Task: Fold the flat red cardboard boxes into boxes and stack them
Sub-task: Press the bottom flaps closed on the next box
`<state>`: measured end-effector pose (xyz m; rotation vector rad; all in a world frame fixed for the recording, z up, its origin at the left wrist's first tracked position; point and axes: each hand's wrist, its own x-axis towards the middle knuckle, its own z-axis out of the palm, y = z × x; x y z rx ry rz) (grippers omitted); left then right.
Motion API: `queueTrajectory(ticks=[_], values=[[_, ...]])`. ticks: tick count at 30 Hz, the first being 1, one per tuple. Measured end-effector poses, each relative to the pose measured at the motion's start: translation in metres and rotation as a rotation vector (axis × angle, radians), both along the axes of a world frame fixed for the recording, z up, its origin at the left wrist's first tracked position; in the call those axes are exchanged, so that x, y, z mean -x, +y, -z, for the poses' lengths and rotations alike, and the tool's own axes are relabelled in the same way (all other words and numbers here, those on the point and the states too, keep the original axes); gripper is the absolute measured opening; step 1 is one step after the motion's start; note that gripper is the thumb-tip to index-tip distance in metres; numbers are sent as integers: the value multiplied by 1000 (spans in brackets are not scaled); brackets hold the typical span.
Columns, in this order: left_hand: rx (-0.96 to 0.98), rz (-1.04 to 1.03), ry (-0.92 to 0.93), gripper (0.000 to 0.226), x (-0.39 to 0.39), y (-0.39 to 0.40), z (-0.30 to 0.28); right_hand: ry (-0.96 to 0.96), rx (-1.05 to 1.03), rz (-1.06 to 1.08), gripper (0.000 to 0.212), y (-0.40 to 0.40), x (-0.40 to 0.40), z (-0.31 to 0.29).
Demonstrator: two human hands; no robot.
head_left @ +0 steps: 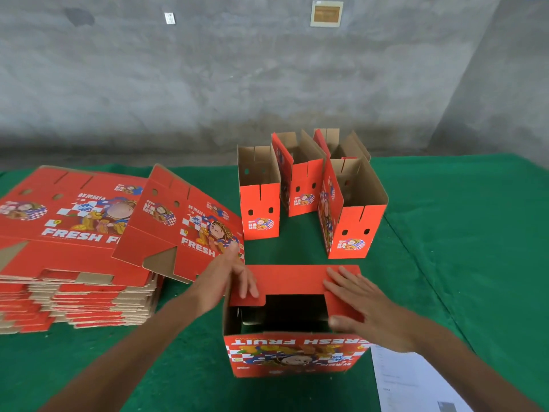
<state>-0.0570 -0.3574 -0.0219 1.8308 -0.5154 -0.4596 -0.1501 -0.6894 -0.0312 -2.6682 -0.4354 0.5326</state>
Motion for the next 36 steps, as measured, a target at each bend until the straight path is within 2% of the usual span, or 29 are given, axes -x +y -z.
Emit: queueTrajectory(ticks=[3, 5, 7, 9, 10, 11, 13, 14, 16, 18, 20, 22, 23, 25, 26, 28, 29, 32, 36], values=[[-188, -175, -271, 100, 2, -20, 15, 35, 30, -29, 107, -2, -2, -3], [-445, -177, -592, 77, 1, -33, 22, 38, -4, -21, 106, -3, 0, -4], [-684, -93, -864, 54, 2, -47, 28, 16, -82, -7, 97, -4, 3, -2], [-794, -37, -938, 50, 2, -55, 34, -36, -143, 17, 80, -1, 1, 3], [-820, -16, -934, 53, 2, -57, 37, -57, -139, 45, 72, 0, -1, 5], [-831, 5, -906, 56, 1, -58, 39, -77, -133, 69, 74, 2, -3, 7], [-789, 12, -789, 56, 3, -55, 41, -125, -234, 104, 105, -2, 0, 13], [-765, -17, -714, 58, 3, -52, 42, -141, -304, 108, 111, -3, 3, 16], [-786, -104, -615, 65, 3, -48, 42, -184, -374, 103, 94, -1, 12, 18], [-834, -139, -555, 72, 2, -47, 38, -256, -253, 100, 85, 8, 16, 20], [-652, -130, -474, 77, 2, -46, 31, -354, -143, 113, 84, 15, 13, 24], [-362, -132, -373, 75, 5, -41, 28, -386, -227, 218, 80, 20, 8, 25], [-315, -115, -342, 72, 7, -38, 27, -383, -301, 294, 73, 21, 6, 26], [-403, -19, -332, 74, 10, -34, 27, -394, -385, 404, 61, 23, 4, 31], [-508, 22, -355, 80, 12, -34, 28, -395, -384, 426, 65, 25, 3, 32], [-720, 58, -419, 90, 13, -37, 30, -429, -311, 391, 71, 28, 0, 33], [-768, 64, -421, 92, 12, -39, 30, -486, -239, 335, 64, 30, -1, 35], [-787, 80, -316, 101, 5, -39, 29, -624, -108, 227, 48, 33, 2, 42], [-914, 155, -175, 132, -6, -44, 26, -587, -70, 162, 50, 27, 6, 46]])
